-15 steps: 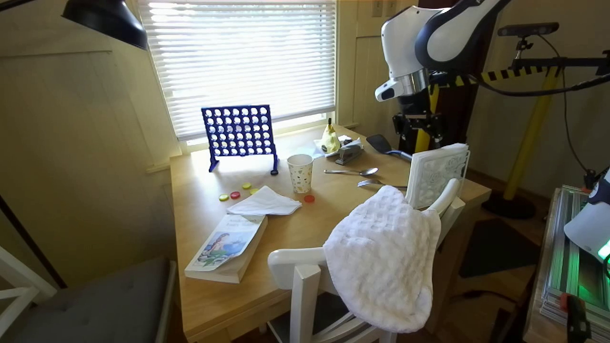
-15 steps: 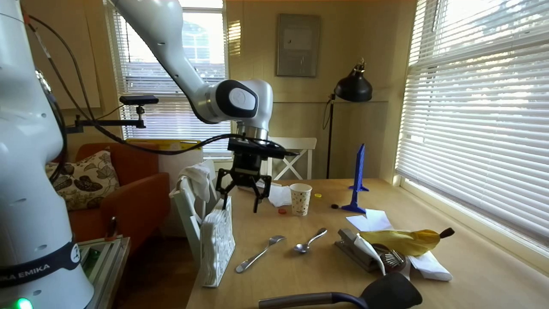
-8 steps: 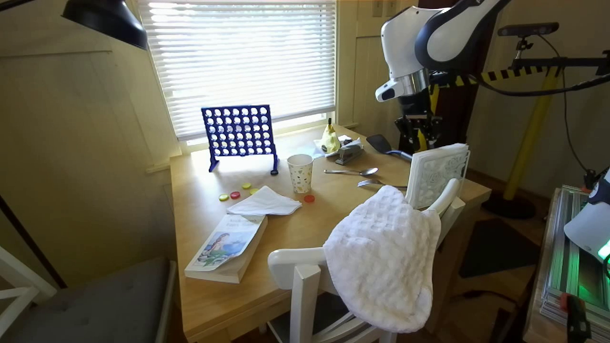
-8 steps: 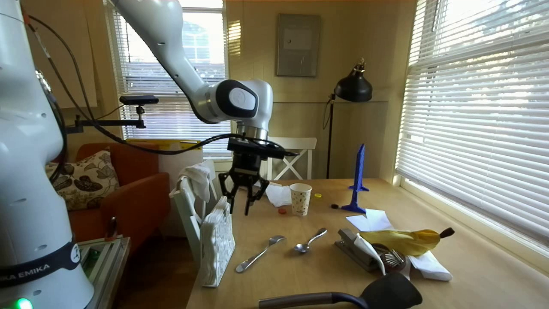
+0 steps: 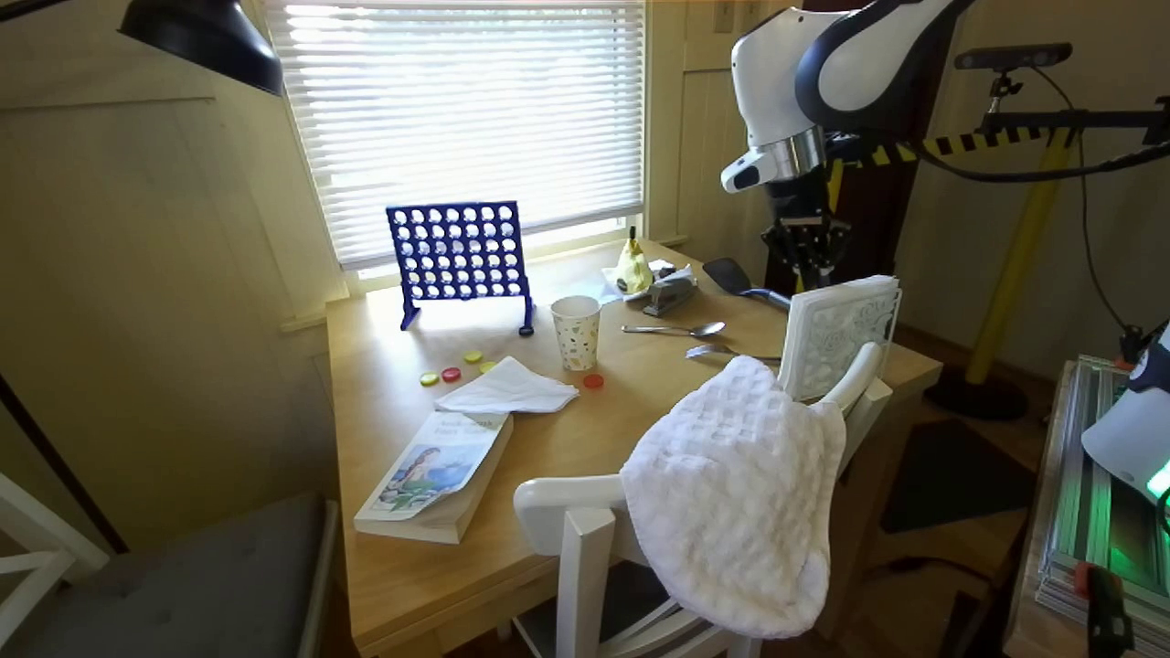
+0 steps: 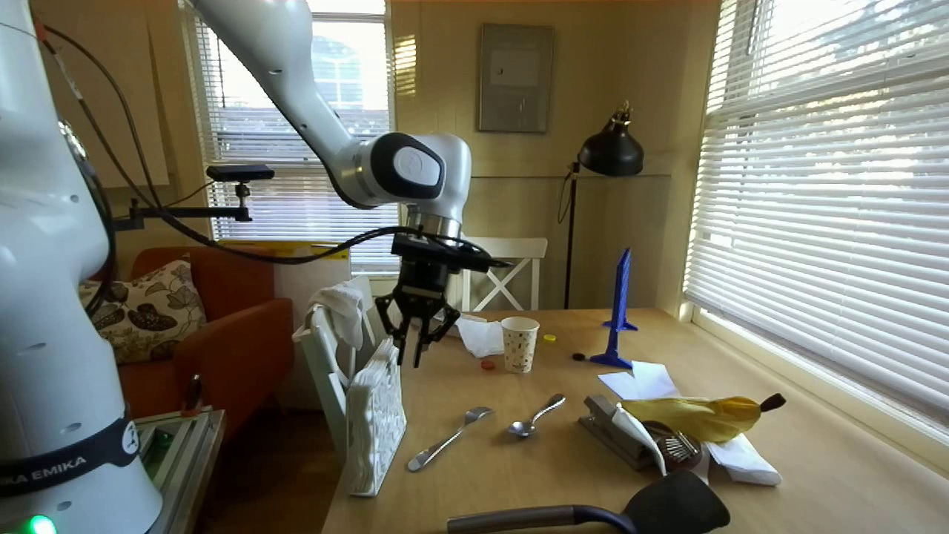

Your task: Put the paper towels on the table

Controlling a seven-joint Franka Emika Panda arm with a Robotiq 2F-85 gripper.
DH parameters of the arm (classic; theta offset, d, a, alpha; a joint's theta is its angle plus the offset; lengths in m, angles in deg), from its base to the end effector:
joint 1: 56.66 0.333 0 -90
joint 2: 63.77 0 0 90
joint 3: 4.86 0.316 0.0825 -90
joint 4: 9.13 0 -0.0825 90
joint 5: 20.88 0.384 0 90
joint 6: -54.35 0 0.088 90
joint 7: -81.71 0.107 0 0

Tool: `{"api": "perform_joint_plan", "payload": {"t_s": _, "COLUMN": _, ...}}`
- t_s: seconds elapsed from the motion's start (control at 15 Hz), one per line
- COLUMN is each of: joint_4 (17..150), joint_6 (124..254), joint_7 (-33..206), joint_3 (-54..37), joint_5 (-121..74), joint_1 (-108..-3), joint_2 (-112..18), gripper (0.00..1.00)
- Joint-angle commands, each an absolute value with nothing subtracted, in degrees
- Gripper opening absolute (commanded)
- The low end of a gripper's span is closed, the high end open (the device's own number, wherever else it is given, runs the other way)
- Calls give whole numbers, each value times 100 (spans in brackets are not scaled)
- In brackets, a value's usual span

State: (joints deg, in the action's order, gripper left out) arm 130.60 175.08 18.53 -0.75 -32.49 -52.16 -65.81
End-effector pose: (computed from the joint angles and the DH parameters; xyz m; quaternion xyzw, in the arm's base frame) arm 0.4408 0.0571 0.2959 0.7597 0.6285 -0.1670 0.0034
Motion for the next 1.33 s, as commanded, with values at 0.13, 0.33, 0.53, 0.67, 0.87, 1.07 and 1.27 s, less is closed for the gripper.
{"api": "perform_joint_plan", "payload": {"t_s": 0.13, "joint_4": 13114, "joint_6": 17075, "joint_7": 1411, "joint_3": -82, "joint_5": -2681, "joint_1": -5105, "joint_2": -7109, "gripper": 69}}
{"api": "perform_joint_plan", "payload": {"t_s": 0.33, "joint_4": 13066, "joint_6": 16987, "joint_7": 1281, "joint_3": -117, "joint_5": -2549, "joint_1": -5072, "joint_2": -7105, "gripper": 57}}
{"api": "perform_joint_plan", "payload": {"t_s": 0.53, "joint_4": 13009, "joint_6": 16952, "joint_7": 1164, "joint_3": -159, "joint_5": -2475, "joint_1": -5101, "joint_2": -7013, "gripper": 49}}
{"api": "perform_joint_plan", "payload": {"t_s": 0.67, "joint_4": 12972, "joint_6": 16949, "joint_7": 1011, "joint_3": -213, "joint_5": -2405, "joint_1": -5124, "joint_2": -6928, "gripper": 40}}
{"api": "perform_joint_plan", "payload": {"t_s": 0.87, "joint_4": 12935, "joint_6": 16921, "joint_7": 663, "joint_3": -275, "joint_5": -2296, "joint_1": -5141, "joint_2": -6824, "gripper": 31}}
{"api": "perform_joint_plan", "payload": {"t_s": 1.07, "joint_4": 12887, "joint_6": 16806, "joint_7": 244, "joint_3": -348, "joint_5": -2176, "joint_1": -5190, "joint_2": -6731, "gripper": 19}}
{"api": "perform_joint_plan", "payload": {"t_s": 1.27, "joint_4": 12854, "joint_6": 16689, "joint_7": 62, "joint_3": -368, "joint_5": -2157, "joint_1": -5231, "joint_2": -6676, "gripper": 7}}
